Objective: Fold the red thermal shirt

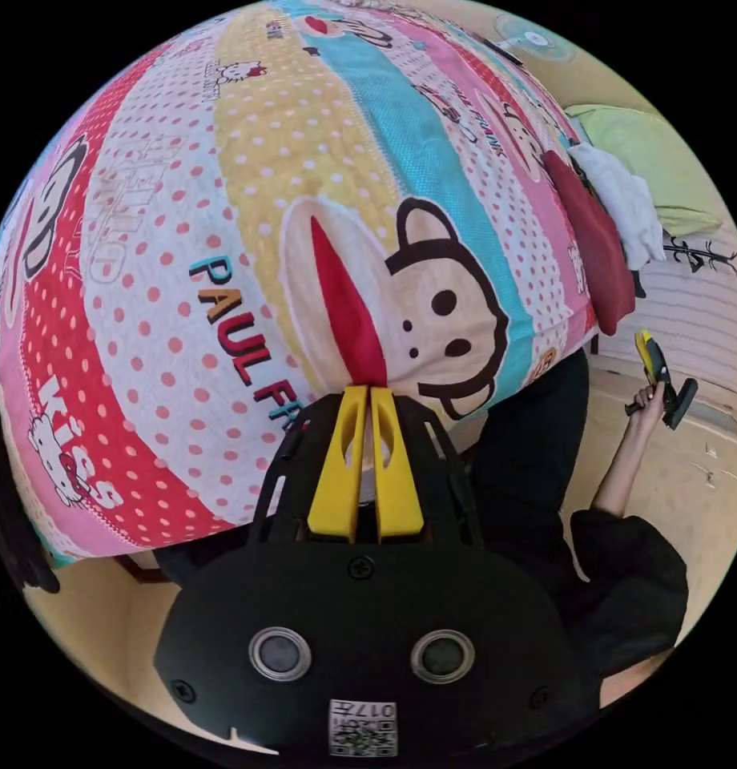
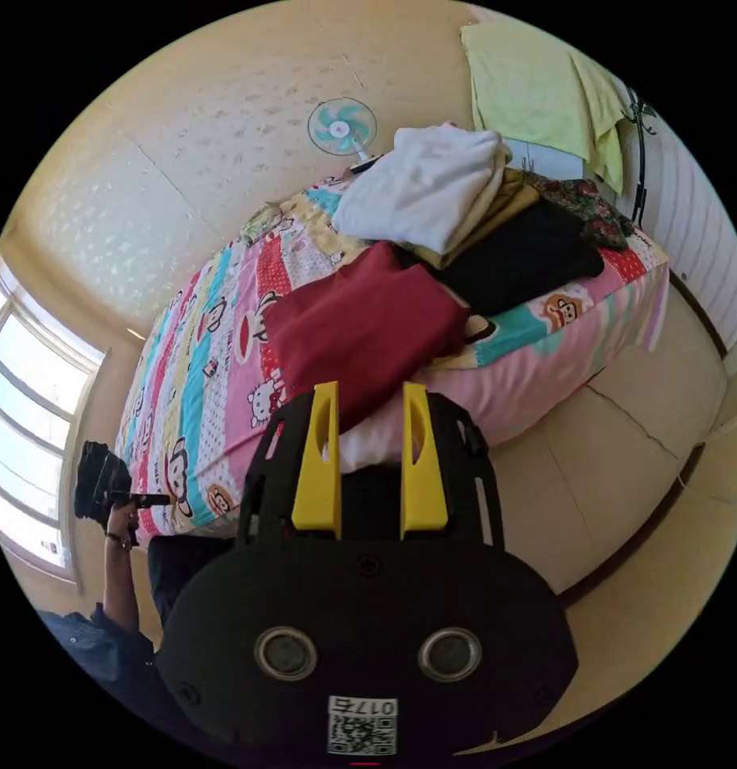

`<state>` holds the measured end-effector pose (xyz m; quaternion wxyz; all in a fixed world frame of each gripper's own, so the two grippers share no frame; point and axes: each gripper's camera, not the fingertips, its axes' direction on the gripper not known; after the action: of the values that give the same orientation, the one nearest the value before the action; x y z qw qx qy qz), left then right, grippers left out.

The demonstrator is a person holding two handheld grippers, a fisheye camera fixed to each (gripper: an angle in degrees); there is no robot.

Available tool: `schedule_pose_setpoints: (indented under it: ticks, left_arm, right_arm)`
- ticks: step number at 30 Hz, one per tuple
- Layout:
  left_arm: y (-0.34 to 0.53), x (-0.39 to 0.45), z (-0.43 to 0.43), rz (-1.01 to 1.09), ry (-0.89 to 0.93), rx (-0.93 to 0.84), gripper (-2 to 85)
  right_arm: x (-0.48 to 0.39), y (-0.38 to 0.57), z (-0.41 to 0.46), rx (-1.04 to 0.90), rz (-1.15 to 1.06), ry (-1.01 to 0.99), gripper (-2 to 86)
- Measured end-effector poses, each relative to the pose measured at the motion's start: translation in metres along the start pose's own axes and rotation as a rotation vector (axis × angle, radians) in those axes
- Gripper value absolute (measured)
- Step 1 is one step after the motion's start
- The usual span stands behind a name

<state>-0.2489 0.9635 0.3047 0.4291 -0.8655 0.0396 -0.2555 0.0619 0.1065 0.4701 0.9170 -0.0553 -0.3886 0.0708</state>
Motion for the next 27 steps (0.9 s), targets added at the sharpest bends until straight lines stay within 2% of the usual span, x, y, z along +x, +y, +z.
schedule_pose_setpoints:
  ticks: [5, 8, 10, 16, 18, 20, 22, 26, 27]
  left_arm:
    - [0.031, -0.01, -0.008, -0.096, 0.102, 0.136, -1.0]
    - [0.047, -0.018, -0.011, -0.129, 0.165, 0.196, -1.0]
    - [0.056, -0.017, -0.014, -0.12, 0.168, 0.225, -1.0]
    - [0.082, -0.011, -0.031, -0.079, 0.2, 0.267, -1.0]
    - [0.089, -0.008, -0.039, -0.039, 0.261, 0.27, -1.0]
    - [0.105, -0.01, -0.058, -0.026, 0.325, 0.307, -1.0]
    - [0.123, -0.016, -0.08, -0.038, 0.338, 0.369, -1.0]
    - [0.166, -0.039, -0.123, -0.104, 0.298, 0.471, -0.7]
    - [0.171, -0.043, -0.127, -0.111, 0.295, 0.477, -0.6]
  right_arm:
    - [0.053, -0.053, 0.015, 0.014, 0.061, -0.005, 12.7]
    - [0.061, -0.07, 0.047, -0.111, 0.085, -0.094, 7.8]
    - [0.044, -0.07, 0.043, -0.073, 0.019, -0.16, 5.3]
    - [-0.081, -0.08, 0.024, -0.146, -0.356, -0.575, 3.1]
    - [-0.145, -0.075, 0.031, -0.269, -0.464, -0.826, 2.9]
    - [-0.199, -0.059, 0.04, -0.383, -0.594, -0.829, 2.9]
    - [-0.237, -0.034, 0.042, -0.41, -0.663, -0.807, 2.9]
    - [-0.284, 0.038, 0.062, -0.596, -0.67, -1.037, 3.0]
    - [-0.292, 0.064, 0.072, -0.664, -0.71, -1.016, 3.1]
